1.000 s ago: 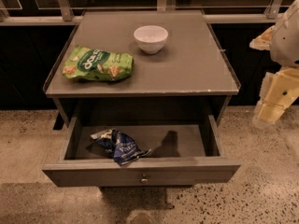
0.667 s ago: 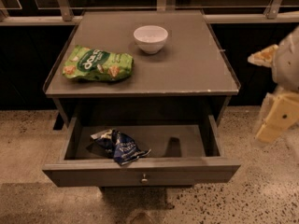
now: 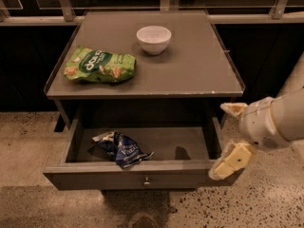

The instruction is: Pick green rice chip bag from top drawer and place on counter

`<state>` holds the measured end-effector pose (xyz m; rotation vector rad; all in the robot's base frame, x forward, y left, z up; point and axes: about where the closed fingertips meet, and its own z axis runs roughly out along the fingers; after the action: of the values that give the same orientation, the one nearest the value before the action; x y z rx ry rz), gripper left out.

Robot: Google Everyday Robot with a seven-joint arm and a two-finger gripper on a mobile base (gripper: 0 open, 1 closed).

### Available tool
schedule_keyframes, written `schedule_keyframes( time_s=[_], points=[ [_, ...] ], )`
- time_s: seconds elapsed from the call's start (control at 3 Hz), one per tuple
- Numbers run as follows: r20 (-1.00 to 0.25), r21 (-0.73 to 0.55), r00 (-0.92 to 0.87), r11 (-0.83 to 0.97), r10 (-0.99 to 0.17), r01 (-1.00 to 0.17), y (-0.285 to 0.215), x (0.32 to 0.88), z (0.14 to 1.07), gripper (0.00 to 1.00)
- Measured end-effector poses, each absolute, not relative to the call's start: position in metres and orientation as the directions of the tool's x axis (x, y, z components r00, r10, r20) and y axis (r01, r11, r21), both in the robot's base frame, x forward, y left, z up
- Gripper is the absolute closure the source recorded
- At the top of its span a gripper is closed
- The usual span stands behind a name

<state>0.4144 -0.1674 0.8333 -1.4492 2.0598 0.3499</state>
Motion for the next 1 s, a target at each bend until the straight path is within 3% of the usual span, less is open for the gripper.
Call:
schedule_keyframes(
  time_s=[0.67, 1.0],
  points=[
    [-0.676, -0.113, -0.267, 0.456, -0.687, -0.883, -0.167, 0.431, 0.810, 0.00],
    [-0.742, 0.004, -0.333, 0.493, -0.581, -0.870, -0.149, 0.440, 0.763, 0.00]
  ],
)
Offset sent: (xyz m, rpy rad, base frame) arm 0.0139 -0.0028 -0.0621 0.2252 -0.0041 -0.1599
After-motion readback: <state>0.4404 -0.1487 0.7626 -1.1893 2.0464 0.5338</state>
